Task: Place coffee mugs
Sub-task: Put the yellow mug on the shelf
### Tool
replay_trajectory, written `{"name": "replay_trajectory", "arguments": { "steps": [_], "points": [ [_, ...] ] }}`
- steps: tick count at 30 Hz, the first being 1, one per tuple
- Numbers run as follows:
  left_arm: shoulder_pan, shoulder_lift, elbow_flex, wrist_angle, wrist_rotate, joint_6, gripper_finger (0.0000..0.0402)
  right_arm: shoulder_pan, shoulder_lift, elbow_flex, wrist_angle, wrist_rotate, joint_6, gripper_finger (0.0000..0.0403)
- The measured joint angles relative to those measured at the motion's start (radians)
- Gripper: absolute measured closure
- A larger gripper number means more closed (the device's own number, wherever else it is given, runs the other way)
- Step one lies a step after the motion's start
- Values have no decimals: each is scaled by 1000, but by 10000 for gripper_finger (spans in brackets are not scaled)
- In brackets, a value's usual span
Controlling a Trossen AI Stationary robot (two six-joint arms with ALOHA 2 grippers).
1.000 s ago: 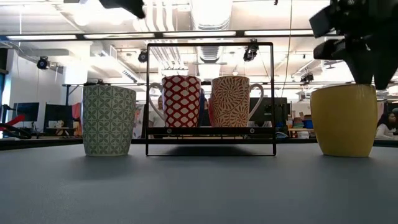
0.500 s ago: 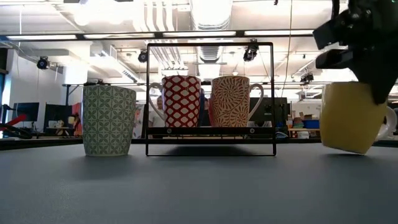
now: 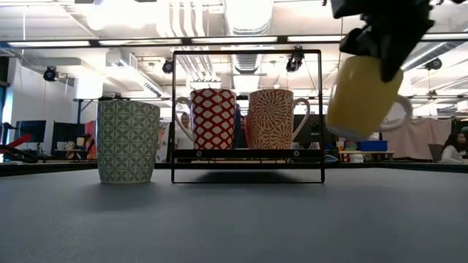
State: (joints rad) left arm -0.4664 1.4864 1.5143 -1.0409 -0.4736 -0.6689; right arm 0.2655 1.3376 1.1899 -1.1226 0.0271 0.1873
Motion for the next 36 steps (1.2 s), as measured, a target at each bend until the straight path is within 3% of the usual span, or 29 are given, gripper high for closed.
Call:
{"name": "replay_trajectory", "arguments": {
  "steps": [13,36],
  "points": [
    [-5,0,0,-45,1,0,276,-115,23,35,73,-9,-99,390],
    [-57,-3,0,-138,4,-32,276,-162,225,210,36,-88,-128,390]
  ]
}}
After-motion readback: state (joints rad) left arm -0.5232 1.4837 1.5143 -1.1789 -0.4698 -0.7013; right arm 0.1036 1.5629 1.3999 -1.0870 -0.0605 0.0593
